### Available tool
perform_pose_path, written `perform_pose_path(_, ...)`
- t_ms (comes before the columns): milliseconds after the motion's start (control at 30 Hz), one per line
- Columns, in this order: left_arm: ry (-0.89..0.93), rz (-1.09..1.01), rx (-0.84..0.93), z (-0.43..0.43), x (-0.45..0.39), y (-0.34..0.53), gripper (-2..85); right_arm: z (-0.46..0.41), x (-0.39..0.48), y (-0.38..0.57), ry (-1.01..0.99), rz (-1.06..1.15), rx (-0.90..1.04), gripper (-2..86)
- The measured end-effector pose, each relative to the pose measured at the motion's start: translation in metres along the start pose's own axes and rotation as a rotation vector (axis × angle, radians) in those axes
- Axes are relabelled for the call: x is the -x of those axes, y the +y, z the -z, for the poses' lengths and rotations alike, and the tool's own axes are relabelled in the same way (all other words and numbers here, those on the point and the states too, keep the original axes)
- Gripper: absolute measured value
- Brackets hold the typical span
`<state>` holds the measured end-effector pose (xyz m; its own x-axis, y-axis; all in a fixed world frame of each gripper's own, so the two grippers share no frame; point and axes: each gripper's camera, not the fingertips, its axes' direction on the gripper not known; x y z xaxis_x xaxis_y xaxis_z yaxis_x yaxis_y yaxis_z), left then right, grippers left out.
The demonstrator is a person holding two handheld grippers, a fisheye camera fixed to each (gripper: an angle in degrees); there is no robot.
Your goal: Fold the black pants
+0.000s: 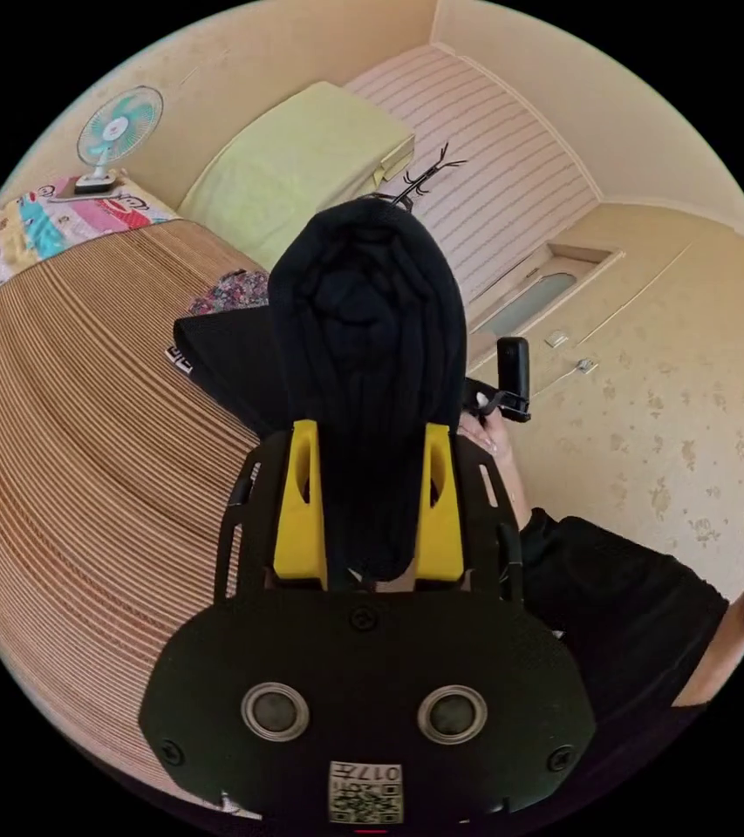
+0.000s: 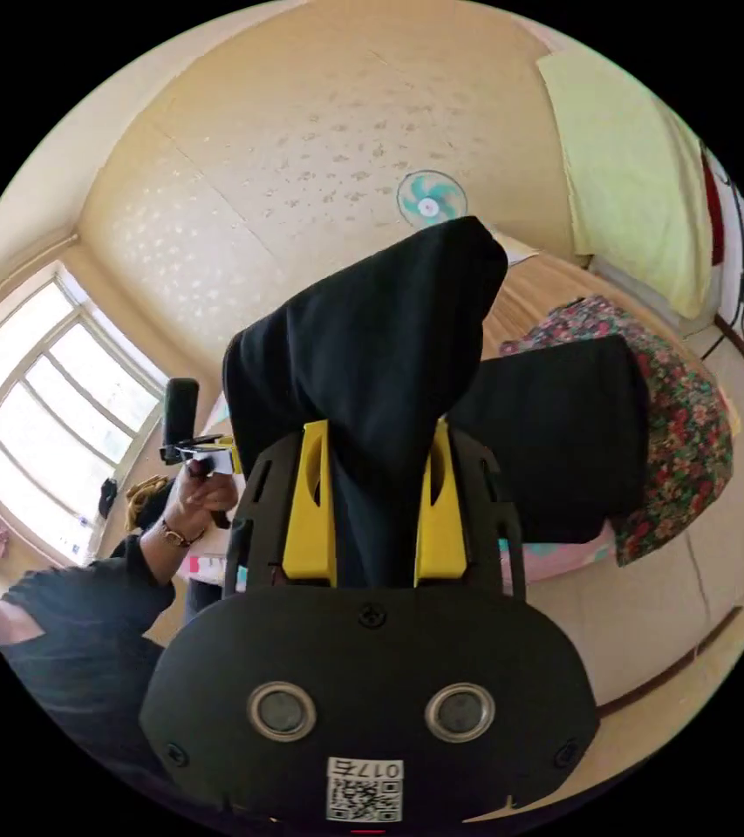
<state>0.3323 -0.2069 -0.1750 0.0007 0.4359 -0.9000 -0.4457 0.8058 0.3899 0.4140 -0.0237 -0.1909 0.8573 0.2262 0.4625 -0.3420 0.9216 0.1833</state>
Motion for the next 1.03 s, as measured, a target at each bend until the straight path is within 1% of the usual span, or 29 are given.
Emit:
perform_pose_path(33,-0.031,0.017,0.007,-0.013,0.007,-0.020,13.6,-0.006,-0.006,-0.013,0.070,-0.016,0.010,14.9)
perform_pose_path(67,-0.025,0.027,0.010,-0.019,0.012,-0.025,11.7,-0.026,-0.024,-0.034,0.174,-0.080,0.040,15.4)
perform_pose_path(100,-0.007,0.062,0.011,-0.030,0.021,-0.024,9.4,-0.053,-0.048,-0.045,0.230,-0.184,0.082,15.3)
perform_pose_path(133,-0.001,0.092,0.015,-0.041,0.029,-0.009,8.5,-0.069,-0.060,-0.046,0.252,-0.229,0.104,15.3)
perform_pose_path(167,-0.002,0.091,0.020,-0.047,0.032,0.002,9.6,-0.103,-0.081,-0.041,0.279,-0.296,0.156,15.3)
perform_pose_path(200,-0.018,0.074,0.038,-0.057,0.036,0.032,11.6,-0.144,-0.099,-0.027,0.301,-0.329,0.220,15.6)
perform_pose_path(233,-0.044,0.036,0.034,-0.062,0.037,0.070,12.0,-0.158,-0.104,-0.017,0.281,-0.321,0.195,16.0)
perform_pose_path(267,-0.063,0.007,0.009,-0.061,0.036,0.094,12.2,-0.174,-0.115,0.007,0.188,-0.342,0.106,16.4)
perform_pose_path(300,-0.106,-0.058,-0.047,-0.055,0.029,0.147,11.9,-0.181,-0.123,0.026,0.141,-0.389,0.049,16.4)
perform_pose_path(333,-0.150,-0.087,-0.055,-0.048,0.024,0.197,11.4,-0.183,-0.122,0.032,0.147,-0.373,0.025,16.3)
perform_pose_path(367,-0.168,-0.077,-0.042,-0.044,0.023,0.221,11.1,-0.183,-0.112,0.039,0.185,-0.315,-0.018,16.1)
perform_pose_path(433,-0.201,0.042,0.027,-0.020,0.024,0.305,10.7,-0.183,-0.101,0.046,0.215,-0.280,-0.043,15.8)
perform_pose_path(467,-0.210,0.085,0.033,-0.010,0.025,0.325,10.6,-0.181,-0.096,0.048,0.218,-0.277,-0.048,15.5)
perform_pose_path(500,-0.244,0.173,0.014,0.014,0.026,0.362,10.4,-0.176,-0.091,0.051,0.216,-0.286,-0.047,15.1)
perform_pose_path(533,-0.314,0.263,-0.042,0.046,0.025,0.396,10.2,-0.173,-0.089,0.053,0.209,-0.298,-0.043,14.8)
perform_pose_path(567,-0.359,0.306,-0.077,0.062,0.023,0.411,10.0,-0.165,-0.083,0.056,0.191,-0.315,-0.035,14.2)
perform_pose_path(633,-0.611,0.456,-0.269,0.139,0.008,0.460,9.9,-0.149,-0.065,0.067,0.193,-0.292,-0.058,13.3)
perform_pose_path(667,-0.681,0.483,-0.320,0.158,0.003,0.469,9.9,-0.135,-0.047,0.081,0.225,-0.265,-0.101,12.7)
perform_pose_path(733,-0.945,0.565,-0.486,0.224,-0.015,0.493,10.0,-0.114,-0.017,0.111,0.260,-0.229,-0.197,11.6)
perform_pose_path(800,-1.086,0.661,-0.578,0.267,-0.016,0.502,10.8,-0.089,0.022,0.158,0.293,-0.204,-0.340,10.0)
perform_pose_path(867,-1.106,0.716,-0.670,0.302,-0.009,0.504,12.5,-0.078,0.047,0.188,0.258,-0.159,-0.381,7.3)
perform_pose_path(900,-1.076,0.705,-0.719,0.319,0.002,0.499,13.2,-0.075,0.061,0.205,0.198,-0.113,-0.386,4.4)
perform_pose_path(933,-1.048,0.697,-0.729,0.330,0.017,0.488,13.5,-0.074,0.068,0.212,0.173,-0.095,-0.384,4.1)
perform_pose_path(967,-1.041,0.703,-0.716,0.334,0.028,0.482,13.5,-0.074,0.077,0.225,0.139,-0.084,-0.368,3.6)
perform_pose_path(1000,-1.038,0.744,-0.651,0.336,0.053,0.467,13.5,-0.078,0.084,0.235,0.103,-0.071,-0.324,3.2)
perform_pose_path(1033,-1.016,0.839,-0.538,0.334,0.088,0.454,13.4,-0.080,0.086,0.238,0.081,-0.063,-0.297,3.0)
